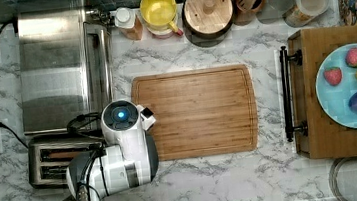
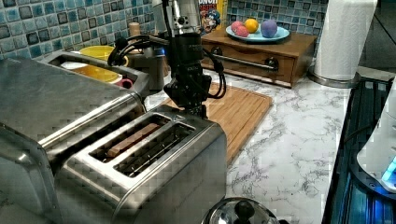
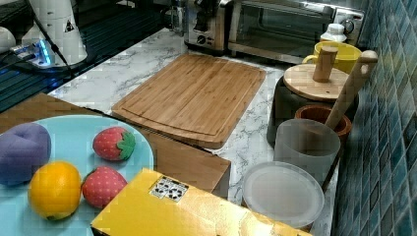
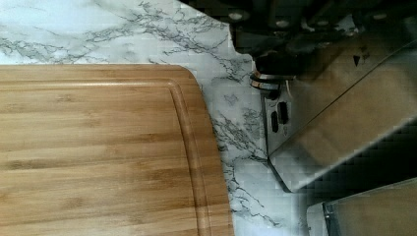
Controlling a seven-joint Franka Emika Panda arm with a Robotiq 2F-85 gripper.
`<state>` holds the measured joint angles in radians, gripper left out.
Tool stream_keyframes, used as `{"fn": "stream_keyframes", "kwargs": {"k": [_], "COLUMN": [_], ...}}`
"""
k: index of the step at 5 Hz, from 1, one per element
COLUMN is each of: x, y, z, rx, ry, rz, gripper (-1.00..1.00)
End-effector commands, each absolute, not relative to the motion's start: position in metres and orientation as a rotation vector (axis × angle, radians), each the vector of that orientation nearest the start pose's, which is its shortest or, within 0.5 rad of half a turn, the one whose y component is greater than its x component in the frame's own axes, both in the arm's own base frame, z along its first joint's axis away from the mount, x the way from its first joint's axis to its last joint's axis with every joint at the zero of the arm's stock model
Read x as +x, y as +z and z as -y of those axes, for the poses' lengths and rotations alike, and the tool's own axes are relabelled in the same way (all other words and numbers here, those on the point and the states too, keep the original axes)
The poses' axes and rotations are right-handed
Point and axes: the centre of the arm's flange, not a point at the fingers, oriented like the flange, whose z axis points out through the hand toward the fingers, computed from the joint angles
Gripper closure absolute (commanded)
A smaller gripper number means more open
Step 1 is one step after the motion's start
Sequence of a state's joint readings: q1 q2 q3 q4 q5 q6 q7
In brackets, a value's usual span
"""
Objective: Turn on the toaster.
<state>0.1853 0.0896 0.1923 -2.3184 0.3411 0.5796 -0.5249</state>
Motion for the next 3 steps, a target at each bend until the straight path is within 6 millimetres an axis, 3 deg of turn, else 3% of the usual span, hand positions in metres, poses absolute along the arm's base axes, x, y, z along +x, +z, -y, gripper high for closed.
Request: {"fn": "stream_keyframes", "kwargs": {"k": [1,3], "x": [0.3934,0.3935], "y": [0.1879,0.188], "z": [-0.2195,-0.2195], "rx": [-2.939,-2.939], "ry": [0.706,0.706], "rz": [-0.084,-0.083], "gripper": [1.0,1.0]}}
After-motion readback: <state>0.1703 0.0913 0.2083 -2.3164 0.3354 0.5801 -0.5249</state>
